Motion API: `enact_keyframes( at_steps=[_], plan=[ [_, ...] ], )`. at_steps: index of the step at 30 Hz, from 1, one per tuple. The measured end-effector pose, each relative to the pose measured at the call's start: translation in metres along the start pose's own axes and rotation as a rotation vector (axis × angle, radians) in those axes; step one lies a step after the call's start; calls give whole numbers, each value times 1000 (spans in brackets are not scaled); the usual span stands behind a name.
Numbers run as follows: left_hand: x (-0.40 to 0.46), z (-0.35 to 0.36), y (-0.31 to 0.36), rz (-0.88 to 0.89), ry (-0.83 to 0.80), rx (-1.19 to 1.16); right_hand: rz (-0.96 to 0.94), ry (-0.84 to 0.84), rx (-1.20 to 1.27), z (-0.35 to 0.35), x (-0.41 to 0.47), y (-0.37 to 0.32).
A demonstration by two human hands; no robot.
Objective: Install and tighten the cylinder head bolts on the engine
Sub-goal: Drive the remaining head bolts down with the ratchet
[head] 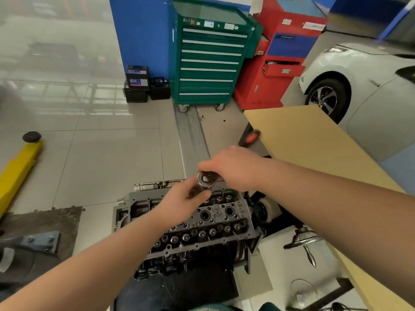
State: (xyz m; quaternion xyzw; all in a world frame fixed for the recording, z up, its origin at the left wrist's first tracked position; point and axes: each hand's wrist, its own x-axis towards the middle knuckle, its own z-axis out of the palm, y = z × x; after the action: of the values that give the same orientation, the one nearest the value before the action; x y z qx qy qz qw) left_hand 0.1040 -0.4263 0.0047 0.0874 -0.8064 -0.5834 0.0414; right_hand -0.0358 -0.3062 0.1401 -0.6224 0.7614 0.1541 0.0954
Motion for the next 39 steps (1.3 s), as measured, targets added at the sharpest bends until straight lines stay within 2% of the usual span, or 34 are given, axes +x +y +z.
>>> enact_keyframes(
  at_steps=[2, 4, 8, 12, 15, 19, 21, 23, 24, 26, 29, 32, 34, 39],
  plan=[
    [-6, 13, 9, -4, 99, -206, -161, 70, -86, -4, 11, 7],
    [-9, 18, 13, -10, 218, -300, -275, 82, -134, -7, 18, 12],
    [-11, 21, 15, 30, 343, -205, -333, 117, -216, 2, 8, 24],
    [-10, 30, 16, 5, 396, -59, -272, 214, -153, 24, -8, 18],
    [-14, 31, 12, -15, 435, -32, -106, 322, -114, 41, -11, -3],
    [-17, 36, 13, -15, 453, -17, 47, 348, -41, 53, -12, -17],
    [-19, 38, 21, -40, 404, -129, 61, 341, 14, 50, -11, -11],
    [-23, 38, 30, -11, 366, -359, 50, 284, 155, 47, -9, 3],
    [-24, 38, 35, 14, 380, -447, 22, 243, 240, 46, -9, 11],
    [-22, 43, 47, 45, 449, -470, -62, 160, 363, 45, -7, 30],
    [-4, 58, 66, -56, 633, -342, -197, 128, 390, 43, 1, 52],
    [16, 66, 70, -171, 849, -115, -311, 212, 51, 40, 12, 64],
    [17, 66, 70, -198, 882, -18, -290, 275, -153, 34, 20, 69],
    [19, 53, 76, -279, 852, 346, -304, 295, -128, 25, 33, 79]
  ],
)
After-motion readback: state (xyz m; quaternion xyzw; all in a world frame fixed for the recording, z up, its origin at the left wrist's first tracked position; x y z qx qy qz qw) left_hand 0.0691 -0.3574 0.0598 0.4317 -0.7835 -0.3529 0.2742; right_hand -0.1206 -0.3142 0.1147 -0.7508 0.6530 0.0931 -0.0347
